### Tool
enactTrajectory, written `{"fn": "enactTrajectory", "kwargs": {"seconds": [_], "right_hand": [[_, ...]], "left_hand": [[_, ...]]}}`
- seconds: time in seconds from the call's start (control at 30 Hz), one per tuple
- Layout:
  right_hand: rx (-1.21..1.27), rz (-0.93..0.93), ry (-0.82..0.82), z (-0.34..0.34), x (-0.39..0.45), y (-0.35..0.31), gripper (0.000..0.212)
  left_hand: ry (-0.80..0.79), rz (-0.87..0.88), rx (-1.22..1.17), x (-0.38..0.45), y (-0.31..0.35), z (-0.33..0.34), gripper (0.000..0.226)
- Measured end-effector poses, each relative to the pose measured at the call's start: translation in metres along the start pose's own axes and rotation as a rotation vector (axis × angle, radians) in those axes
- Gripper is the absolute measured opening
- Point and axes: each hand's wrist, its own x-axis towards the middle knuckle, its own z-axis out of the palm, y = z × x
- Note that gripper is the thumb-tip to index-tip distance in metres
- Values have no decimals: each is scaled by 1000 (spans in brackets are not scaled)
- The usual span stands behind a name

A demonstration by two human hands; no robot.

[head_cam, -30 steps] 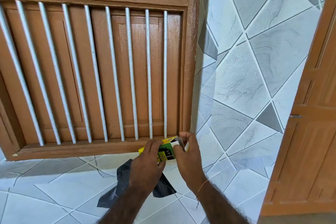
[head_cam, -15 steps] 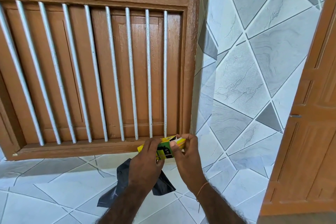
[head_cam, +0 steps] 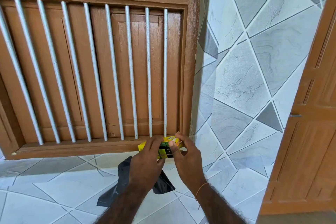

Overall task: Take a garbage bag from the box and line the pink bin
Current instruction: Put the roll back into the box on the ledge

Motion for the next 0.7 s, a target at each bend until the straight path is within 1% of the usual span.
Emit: {"fn": "enactTrajectory", "kwargs": {"seconds": [0.13, 0.2, 0.3, 0.37, 0.5, 0.6, 0.7], "right_hand": [[-197, -109, 4, 9, -9, 1, 61], [-264, -115, -20, 14, -11, 0, 68], [-219, -67, -66, 14, -6, 0, 63], [-230, -72, -78, 14, -3, 3, 59], [-235, -71, -80, 16, -3, 7, 59], [-304, -97, -78, 13, -2, 7, 60], [-471, -155, -111, 8, 1, 5, 63]], "left_hand": [[10, 46, 26, 2, 1, 0, 54], [22, 74, 53, 3, 1, 1, 53], [13, 81, 103, 5, -2, 4, 56], [-8, 85, 138, 6, -5, 5, 57], [-19, 100, 161, 8, -2, 1, 58], [-10, 121, 194, 7, -1, -3, 60], [-29, 118, 204, 6, -3, -5, 58]]}}
